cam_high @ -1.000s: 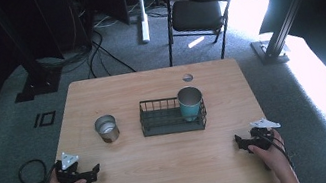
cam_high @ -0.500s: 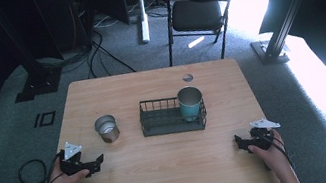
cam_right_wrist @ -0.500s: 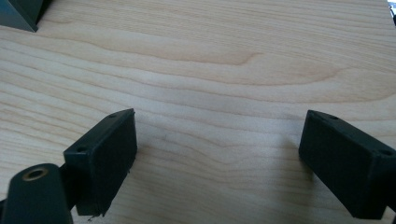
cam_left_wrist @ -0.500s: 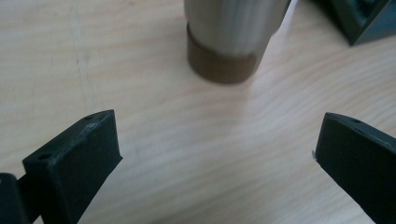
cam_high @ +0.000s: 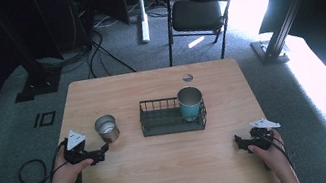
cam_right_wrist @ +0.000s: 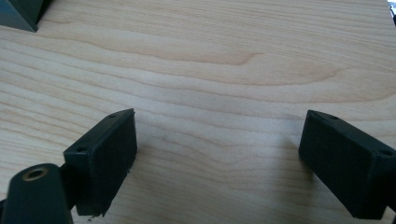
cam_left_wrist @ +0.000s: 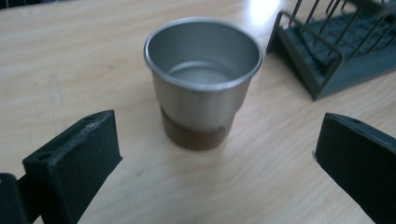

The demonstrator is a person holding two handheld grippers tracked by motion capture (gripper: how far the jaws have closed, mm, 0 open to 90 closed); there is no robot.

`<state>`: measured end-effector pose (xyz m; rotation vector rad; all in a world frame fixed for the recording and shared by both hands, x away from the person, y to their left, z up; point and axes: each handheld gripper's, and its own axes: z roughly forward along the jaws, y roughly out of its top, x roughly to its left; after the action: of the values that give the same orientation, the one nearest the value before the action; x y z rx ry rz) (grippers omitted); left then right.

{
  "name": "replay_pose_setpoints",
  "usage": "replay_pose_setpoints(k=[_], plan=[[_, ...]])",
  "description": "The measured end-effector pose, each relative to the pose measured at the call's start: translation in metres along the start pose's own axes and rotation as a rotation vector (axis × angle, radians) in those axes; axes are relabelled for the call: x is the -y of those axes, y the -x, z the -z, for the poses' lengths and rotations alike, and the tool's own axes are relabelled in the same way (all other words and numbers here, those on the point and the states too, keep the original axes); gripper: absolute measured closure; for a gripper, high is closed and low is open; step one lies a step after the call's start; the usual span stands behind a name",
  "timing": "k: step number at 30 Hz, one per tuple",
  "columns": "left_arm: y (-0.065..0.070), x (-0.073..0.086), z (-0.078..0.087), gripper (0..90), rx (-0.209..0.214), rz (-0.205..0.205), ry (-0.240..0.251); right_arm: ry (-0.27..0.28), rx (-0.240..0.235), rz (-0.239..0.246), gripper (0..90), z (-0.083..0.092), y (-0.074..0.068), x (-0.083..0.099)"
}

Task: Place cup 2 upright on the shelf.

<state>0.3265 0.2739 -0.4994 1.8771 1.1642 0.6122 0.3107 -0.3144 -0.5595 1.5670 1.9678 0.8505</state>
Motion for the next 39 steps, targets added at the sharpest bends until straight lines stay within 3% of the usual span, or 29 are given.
replay_pose_setpoints(k=[11, 22, 39], plan=[[-0.004, -0.011, -0.015, 0.6, 0.001, 0.002, 0.035, 0.000, 0.000, 0.000, 11.0, 0.000, 0.000, 0.000], [-0.009, -0.012, -0.035, 0.6, 0.005, 0.017, 0.033, 0.000, 0.000, 0.000, 11.0, 0.000, 0.000, 0.000], [-0.005, -0.018, -0.053, 0.6, 0.004, 0.026, 0.048, 0.000, 0.000, 0.000, 11.0, 0.000, 0.000, 0.000]])
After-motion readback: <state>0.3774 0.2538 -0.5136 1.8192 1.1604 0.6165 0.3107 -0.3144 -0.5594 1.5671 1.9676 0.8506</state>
